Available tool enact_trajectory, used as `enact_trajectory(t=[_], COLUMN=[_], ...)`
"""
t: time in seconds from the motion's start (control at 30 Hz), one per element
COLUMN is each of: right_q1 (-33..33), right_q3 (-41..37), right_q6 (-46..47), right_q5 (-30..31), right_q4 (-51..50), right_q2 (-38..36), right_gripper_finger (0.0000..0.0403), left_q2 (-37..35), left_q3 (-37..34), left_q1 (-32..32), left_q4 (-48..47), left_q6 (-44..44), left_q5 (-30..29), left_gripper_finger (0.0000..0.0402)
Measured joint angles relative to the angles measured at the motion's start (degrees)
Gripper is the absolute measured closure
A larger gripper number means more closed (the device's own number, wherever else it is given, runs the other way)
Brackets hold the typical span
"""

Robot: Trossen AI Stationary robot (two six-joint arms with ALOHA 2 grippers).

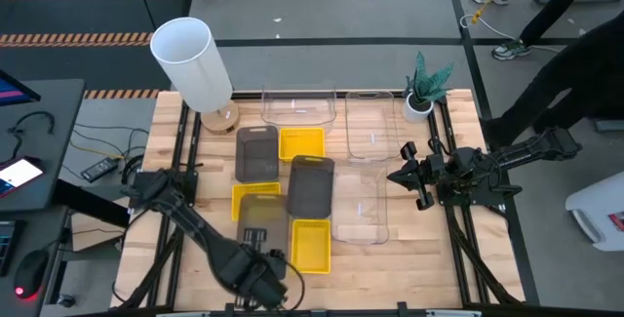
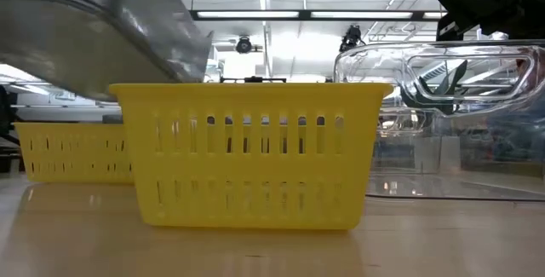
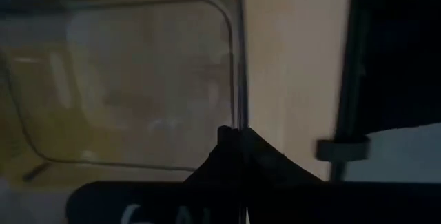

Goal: Stack baskets by color
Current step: Stack the bottom transparent black bin on top of the left transparent black bin

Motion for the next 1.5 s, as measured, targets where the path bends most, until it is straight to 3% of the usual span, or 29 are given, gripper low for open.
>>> enact_trajectory(t=[0.43,1.0,1.5], right_q1=[0.0,0.0,0.0], right_q3=[0.0,0.0,0.0], right_q6=[0.0,0.0,0.0], right_q5=[0.0,0.0,0.0], right_q4=[0.0,0.0,0.0], right_q2=[0.0,0.0,0.0], right_gripper_finger=[0.0386,0.0386,0.0386], left_q2=[0.0,0.1,0.0], left_q3=[8.4,-0.4,-6.5], left_q1=[7.9,20.8,23.0], left_q4=[-4.8,5.5,14.2], left_q6=[10.8,24.0,24.1], left_q5=[-1.7,-5.4,-5.0], left_gripper_finger=[0.0401,0.04,0.0398])
